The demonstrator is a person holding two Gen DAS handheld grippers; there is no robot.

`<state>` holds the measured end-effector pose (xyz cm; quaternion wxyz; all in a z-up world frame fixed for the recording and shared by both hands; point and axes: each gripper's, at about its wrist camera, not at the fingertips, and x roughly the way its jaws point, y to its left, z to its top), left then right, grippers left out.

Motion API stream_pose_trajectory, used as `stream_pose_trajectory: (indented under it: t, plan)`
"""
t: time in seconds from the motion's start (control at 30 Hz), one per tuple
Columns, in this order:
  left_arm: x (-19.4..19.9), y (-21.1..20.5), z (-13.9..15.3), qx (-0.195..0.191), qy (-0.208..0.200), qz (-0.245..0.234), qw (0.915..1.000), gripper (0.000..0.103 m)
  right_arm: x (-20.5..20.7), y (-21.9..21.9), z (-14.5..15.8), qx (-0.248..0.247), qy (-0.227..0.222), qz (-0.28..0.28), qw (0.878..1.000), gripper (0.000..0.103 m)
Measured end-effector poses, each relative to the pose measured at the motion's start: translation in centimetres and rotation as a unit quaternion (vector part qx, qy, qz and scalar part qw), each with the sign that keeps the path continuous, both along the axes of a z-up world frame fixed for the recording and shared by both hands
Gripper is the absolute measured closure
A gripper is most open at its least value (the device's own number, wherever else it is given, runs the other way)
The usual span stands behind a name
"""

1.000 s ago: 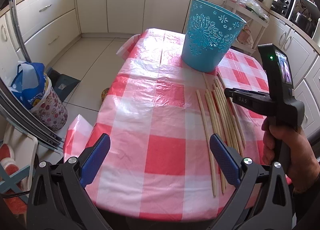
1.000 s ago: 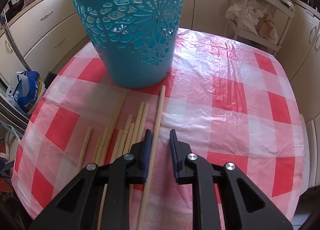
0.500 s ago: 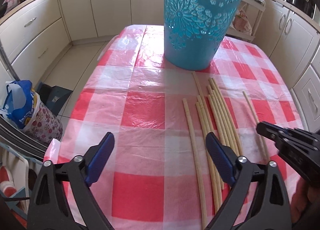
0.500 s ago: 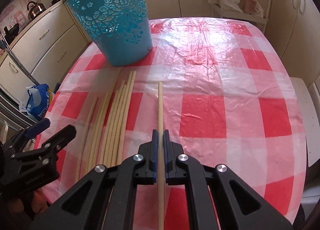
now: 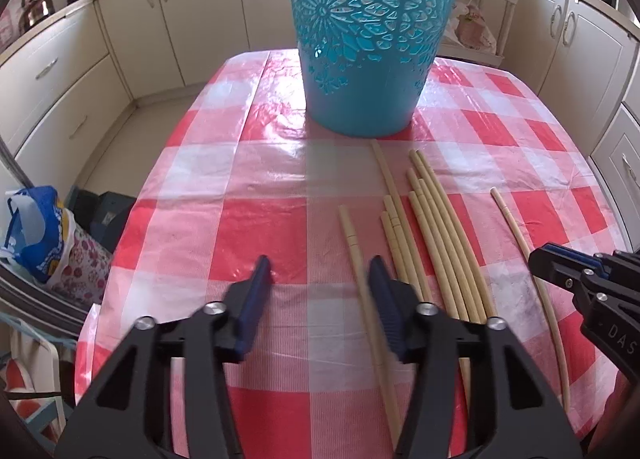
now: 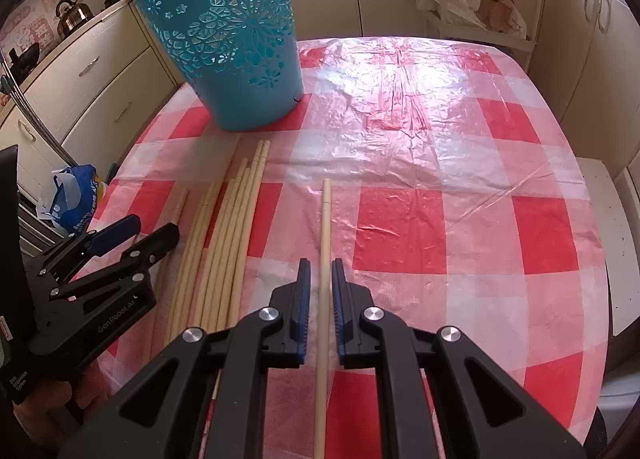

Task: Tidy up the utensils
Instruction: 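Grasp a wooden stick with the left tool while the right tool holds its stick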

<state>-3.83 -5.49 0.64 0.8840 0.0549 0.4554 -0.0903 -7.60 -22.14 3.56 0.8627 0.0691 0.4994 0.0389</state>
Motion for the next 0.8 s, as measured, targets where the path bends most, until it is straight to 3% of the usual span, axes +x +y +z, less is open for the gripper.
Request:
stream_pose_trajectory:
  t: [0.07,0.13,0.33,0.47,0.53,0.57,0.6,0.73,0.8]
  plan:
    - [0.1,-0.2,0.0,-0.003,-0.002,-0.022,0.9997,0.086,0.3,0.2,-0.3,-0.009,0.003,0.002,1.0,0.092]
    - [0.2,-0.6,-0.1,-0.01,-0.001,-0.06,0.9981,0.095,0.3,0.4,-0.5,-0.011,0.004,0.002,1.0,0.095]
    - [0.7,-0.2,-0.1,-0.055,0.019,-0.178,0.9822,0.097,0.2,-0.3,-0.3,0.035,0.012,-0.035,0.999,0.097]
    - [1.0,0.8,0.0,-0.072,0.036,-0.171,0.982,0.097,0.5,0.7,0.1,0.004,0.009,-0.018,1.0,0.096]
    - [1.1,1.2,0.0,-0.08,0.042,-0.153,0.984,0.096,0.7,1.2,0.2,-0.015,0.006,-0.013,1.0,0.085]
    - [1.1,1.2,0.1,-0.082,0.044,-0.149,0.9844,0.096,0.8,1.3,0.3,-0.023,0.004,-0.012,1.0,0.073]
    - [1.0,1.1,0.1,-0.078,0.045,-0.146,0.9852,0.095,0.8,1.4,0.3,-0.032,0.001,-0.012,0.999,0.068]
    - [1.0,0.0,0.0,-0.041,0.035,-0.143,0.9882,0.093,1.2,1.5,-0.5,-0.047,0.016,0.002,0.999,0.069]
    - [0.8,-0.4,-0.1,-0.025,0.027,-0.142,0.9892,0.093,1.0,1.4,-0.7,-0.07,0.006,0.007,0.998,0.083]
